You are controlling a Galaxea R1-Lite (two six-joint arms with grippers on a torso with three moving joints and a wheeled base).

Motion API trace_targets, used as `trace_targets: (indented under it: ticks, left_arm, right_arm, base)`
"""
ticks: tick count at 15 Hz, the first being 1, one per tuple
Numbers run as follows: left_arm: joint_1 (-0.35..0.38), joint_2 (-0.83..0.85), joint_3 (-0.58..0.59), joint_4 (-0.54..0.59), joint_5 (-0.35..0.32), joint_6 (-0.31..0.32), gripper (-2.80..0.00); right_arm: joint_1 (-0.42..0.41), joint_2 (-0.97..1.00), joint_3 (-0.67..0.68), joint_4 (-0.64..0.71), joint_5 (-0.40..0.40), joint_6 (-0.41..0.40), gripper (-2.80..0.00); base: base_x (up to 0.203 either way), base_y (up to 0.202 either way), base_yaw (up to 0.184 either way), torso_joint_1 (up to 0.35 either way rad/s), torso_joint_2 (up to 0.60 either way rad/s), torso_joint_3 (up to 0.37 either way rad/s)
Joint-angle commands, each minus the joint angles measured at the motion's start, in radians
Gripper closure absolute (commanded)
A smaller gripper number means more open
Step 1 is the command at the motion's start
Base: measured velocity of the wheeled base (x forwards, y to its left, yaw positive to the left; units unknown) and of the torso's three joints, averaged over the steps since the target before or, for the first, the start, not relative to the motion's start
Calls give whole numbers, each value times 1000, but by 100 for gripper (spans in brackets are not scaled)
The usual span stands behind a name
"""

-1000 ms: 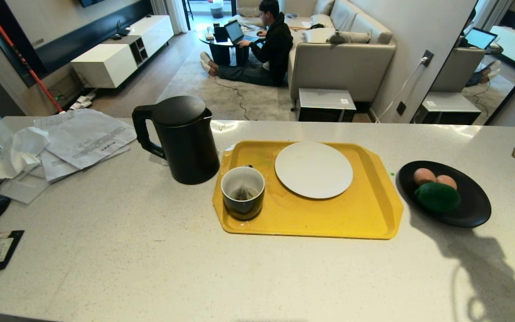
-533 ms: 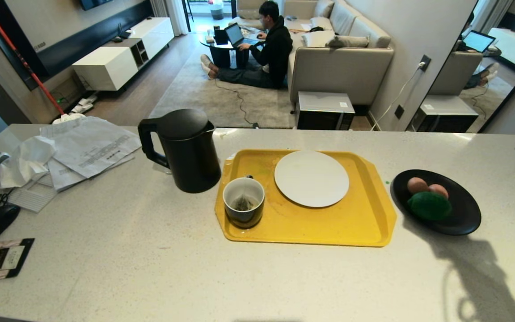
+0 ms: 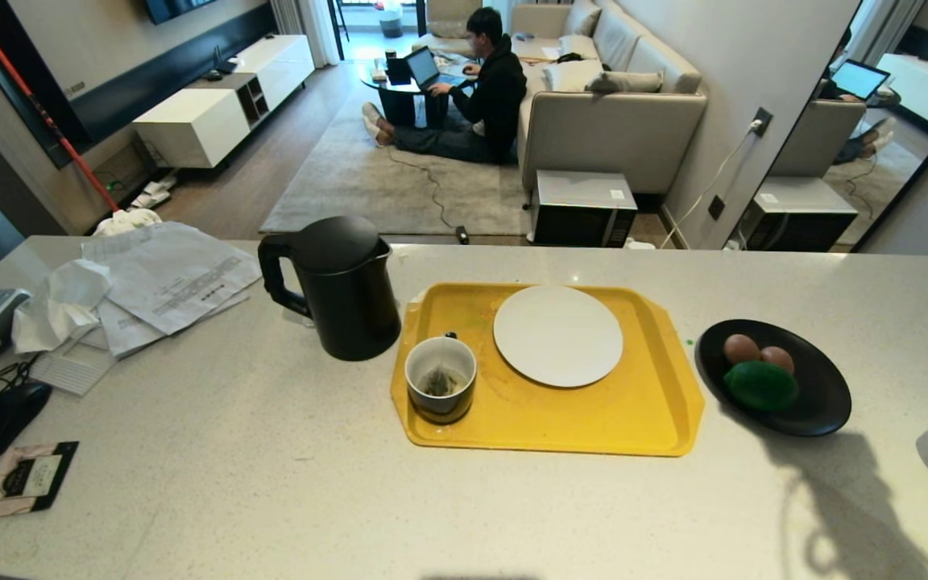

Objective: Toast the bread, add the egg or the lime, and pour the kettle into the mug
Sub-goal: Put the bread slices in the toaster

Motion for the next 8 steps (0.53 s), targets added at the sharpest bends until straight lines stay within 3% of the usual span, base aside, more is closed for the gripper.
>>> trace_targets:
  ticks: [1,8]
  left_arm:
    - [0,-1,0,0,0,0,0]
    - [0,-1,0,0,0,0,0]
  right_arm:
    - [0,6,-1,2,-3,-2,0]
    - [0,12,-26,17,-3,-16,0]
  base:
    - [0,0,0,155,-310,-149]
    - [0,0,0,119,-223,-102]
